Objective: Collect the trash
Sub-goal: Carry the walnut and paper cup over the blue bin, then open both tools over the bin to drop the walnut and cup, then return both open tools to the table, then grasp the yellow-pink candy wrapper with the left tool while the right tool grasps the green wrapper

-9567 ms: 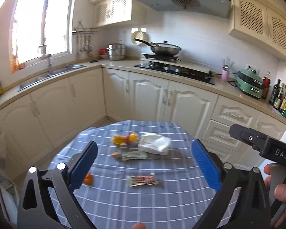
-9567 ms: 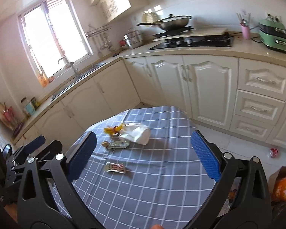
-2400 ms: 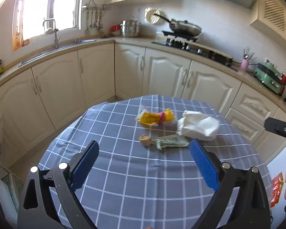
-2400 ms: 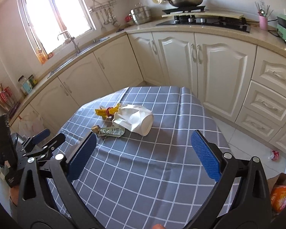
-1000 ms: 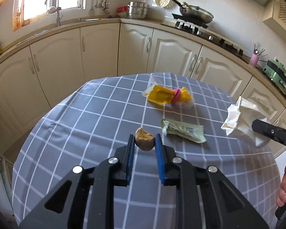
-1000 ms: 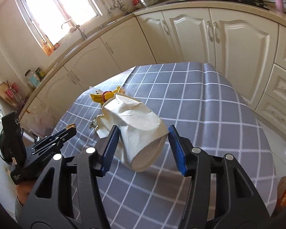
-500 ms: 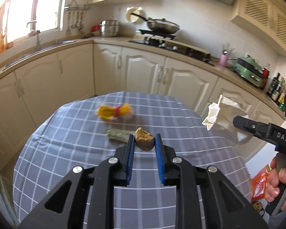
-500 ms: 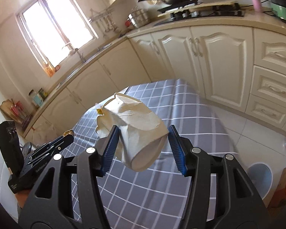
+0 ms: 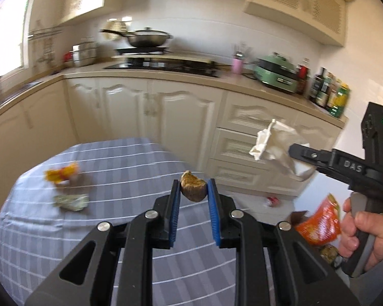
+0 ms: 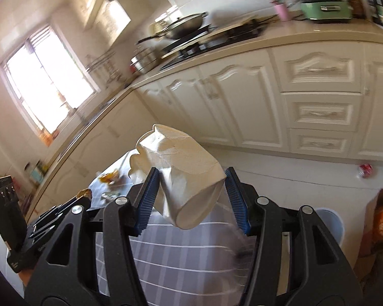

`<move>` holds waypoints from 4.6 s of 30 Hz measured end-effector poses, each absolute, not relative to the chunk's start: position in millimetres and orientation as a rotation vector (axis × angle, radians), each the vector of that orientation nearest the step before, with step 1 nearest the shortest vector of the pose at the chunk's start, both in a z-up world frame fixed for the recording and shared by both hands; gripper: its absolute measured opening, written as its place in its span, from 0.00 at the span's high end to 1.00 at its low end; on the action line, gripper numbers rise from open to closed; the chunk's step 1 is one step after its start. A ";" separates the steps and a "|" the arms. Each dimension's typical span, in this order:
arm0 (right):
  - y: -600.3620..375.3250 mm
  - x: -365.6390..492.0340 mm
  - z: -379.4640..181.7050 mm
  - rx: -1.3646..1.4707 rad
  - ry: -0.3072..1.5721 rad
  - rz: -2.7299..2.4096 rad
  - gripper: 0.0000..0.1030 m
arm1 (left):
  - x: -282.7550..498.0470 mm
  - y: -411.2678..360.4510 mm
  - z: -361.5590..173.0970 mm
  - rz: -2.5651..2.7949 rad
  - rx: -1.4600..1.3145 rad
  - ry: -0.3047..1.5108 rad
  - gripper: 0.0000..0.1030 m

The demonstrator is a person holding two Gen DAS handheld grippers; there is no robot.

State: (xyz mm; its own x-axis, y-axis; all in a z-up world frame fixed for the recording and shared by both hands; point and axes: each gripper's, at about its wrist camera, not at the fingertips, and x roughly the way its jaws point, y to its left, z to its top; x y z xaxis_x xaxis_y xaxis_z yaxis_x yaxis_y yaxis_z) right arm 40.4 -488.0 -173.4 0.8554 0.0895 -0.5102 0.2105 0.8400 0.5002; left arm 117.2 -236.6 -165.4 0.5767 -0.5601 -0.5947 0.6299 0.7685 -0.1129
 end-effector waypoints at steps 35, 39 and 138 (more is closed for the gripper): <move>-677.8 -58.3 -357.3 0.979 0.737 -0.475 0.49 | 76.9 -542.5 -351.2 -1.030 0.422 1.136 0.80; -684.9 -44.6 -374.6 1.003 0.768 -0.473 0.49 | 83.4 -553.9 -368.0 -1.019 0.448 1.180 0.80; -187.8 240.7 -217.3 -0.042 0.838 0.277 0.06 | 190.6 22.7 -183.6 -0.161 -0.089 0.713 0.14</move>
State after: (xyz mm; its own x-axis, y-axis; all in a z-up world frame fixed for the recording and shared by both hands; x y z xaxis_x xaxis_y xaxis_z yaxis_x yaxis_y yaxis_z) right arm 240.7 -187.8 -217.3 0.6350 0.2261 -0.7387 -0.2591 0.9632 0.0721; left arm 190.6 22.7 -183.6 0.7443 -0.1777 -0.6437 0.1167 0.9837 -0.1366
